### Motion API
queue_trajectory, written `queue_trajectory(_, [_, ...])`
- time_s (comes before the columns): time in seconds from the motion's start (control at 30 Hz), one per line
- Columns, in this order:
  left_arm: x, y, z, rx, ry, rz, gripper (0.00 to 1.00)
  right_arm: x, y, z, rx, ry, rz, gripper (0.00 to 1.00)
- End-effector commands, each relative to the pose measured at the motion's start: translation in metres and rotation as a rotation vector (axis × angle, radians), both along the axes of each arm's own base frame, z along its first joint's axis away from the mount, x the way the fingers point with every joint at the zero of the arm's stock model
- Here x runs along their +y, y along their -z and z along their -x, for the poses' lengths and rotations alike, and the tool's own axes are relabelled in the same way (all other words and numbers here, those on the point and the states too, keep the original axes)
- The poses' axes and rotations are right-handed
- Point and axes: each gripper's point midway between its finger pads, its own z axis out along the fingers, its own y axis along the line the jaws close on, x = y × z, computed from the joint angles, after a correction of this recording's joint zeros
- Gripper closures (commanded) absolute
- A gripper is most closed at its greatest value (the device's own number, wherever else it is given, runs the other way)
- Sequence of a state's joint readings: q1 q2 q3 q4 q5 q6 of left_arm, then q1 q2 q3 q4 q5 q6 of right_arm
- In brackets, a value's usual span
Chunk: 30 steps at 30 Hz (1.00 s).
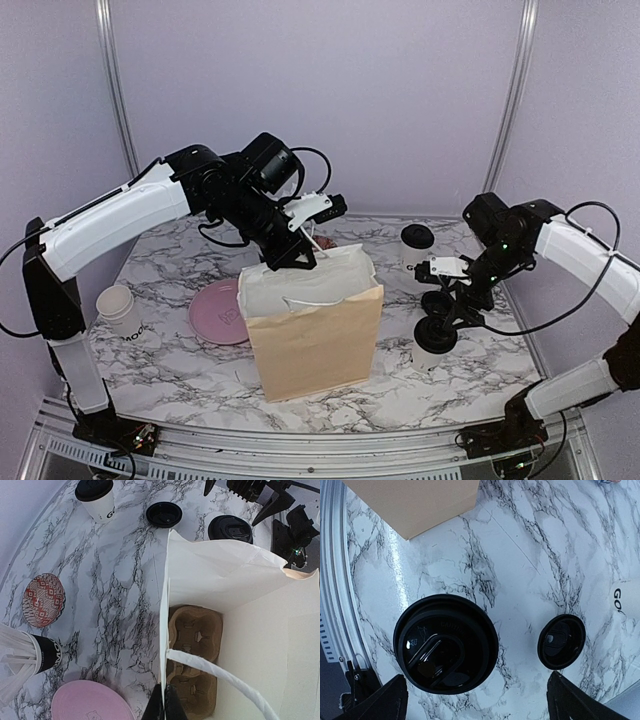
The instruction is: Pack the takeout coffee
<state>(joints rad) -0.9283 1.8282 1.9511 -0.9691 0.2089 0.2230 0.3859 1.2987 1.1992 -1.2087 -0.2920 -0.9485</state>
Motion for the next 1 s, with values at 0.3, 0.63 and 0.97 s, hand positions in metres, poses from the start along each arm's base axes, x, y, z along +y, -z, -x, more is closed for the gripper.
queue_trajectory(0.3, [0.008, -0.001, 0.003, 0.015, -0.009, -0.01, 1.0, 0.012, 0.025, 0.015, 0.078, -0.078, 0.078, 0.01])
queue_trajectory(0.63, [0.01, 0.006, 0.005, 0.024, -0.005, -0.026, 1.0, 0.015, 0.037, 0.018, 0.123, -0.088, 0.094, 0.03])
queue_trajectory(0.97, [0.01, 0.012, 0.004, 0.026, 0.001, -0.038, 1.0, 0.014, 0.048, 0.027, 0.132, -0.099, 0.146, 0.07])
